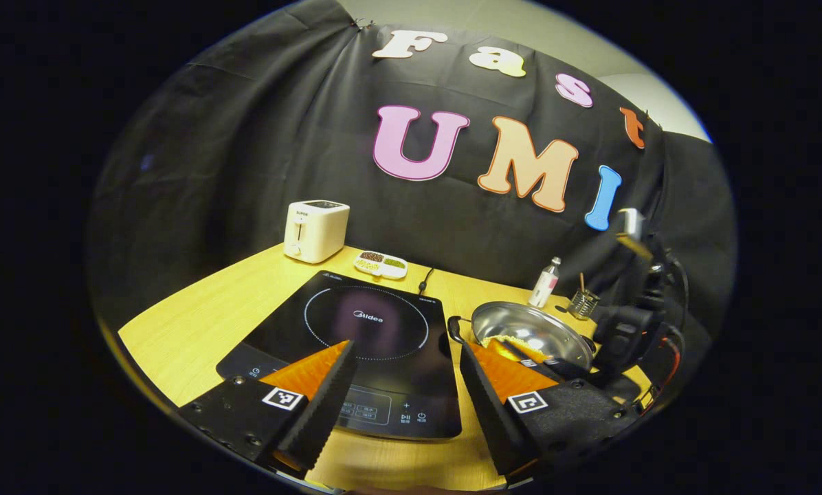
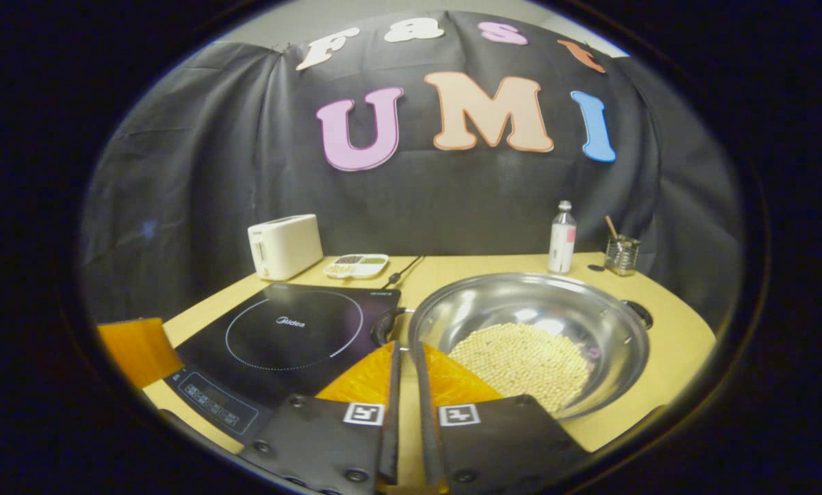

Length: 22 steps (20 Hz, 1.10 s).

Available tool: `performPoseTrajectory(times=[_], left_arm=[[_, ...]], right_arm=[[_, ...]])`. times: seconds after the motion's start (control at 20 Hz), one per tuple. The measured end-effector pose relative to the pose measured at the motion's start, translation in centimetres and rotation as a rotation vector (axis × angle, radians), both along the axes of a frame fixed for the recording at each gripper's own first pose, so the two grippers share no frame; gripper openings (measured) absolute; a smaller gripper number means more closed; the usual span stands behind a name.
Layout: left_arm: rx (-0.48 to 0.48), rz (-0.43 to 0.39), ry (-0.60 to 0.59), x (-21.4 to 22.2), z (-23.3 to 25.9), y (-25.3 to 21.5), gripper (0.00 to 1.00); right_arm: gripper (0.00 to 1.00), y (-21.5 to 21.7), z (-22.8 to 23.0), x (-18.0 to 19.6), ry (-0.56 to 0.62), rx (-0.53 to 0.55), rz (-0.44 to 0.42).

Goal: First push the handle of the pot to place it horizontally, then grasp the pot with both hands and set it on the induction cooktop.

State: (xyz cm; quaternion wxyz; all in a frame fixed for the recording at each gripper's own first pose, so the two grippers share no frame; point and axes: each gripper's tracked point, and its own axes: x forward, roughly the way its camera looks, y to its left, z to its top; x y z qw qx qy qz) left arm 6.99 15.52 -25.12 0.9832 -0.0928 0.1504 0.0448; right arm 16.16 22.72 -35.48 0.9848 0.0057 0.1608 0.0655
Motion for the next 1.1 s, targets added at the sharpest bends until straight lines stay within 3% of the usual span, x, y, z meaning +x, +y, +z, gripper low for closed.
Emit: performPoseTrajectory(times=[0.05,0.1,0.2,0.35,0.6,1.0,1.1], left_arm=[[0.025,0.004,0.002,0.0,-0.1,-0.1,0.93],[0.047,0.011,0.005,0.1,-0.3,-0.2,0.93],[0.038,0.003,0.011,0.4,-0.8,-1.4,0.93],[0.003,-0.026,0.018,1.2,-1.2,-3.7,0.93],[0.081,-0.023,-0.007,4.9,-0.8,-5.7,0.93],[0.19,-0.095,0.052,12.8,-3.6,-9.7,0.93],[0.228,-0.079,0.058,15.1,-4.4,-9.2,0.92]], right_arm=[[0.23,-1.5,0.9,0.0,-0.022,-0.024,-0.015],[0.38,-3.0,1.7,0.2,-0.042,-0.045,-0.025],[0.54,-5.7,2.8,0.6,-0.067,-0.063,-0.029],[0.58,-10.1,3.3,1.3,-0.064,-0.061,-0.045],[0.87,-17.3,3.2,3.3,-0.06,-0.102,-0.106],[0.91,-25.3,0.0,6.9,0.062,-0.06,-0.155],[0.91,-25.8,-1.4,8.0,0.097,-0.029,-0.154]])
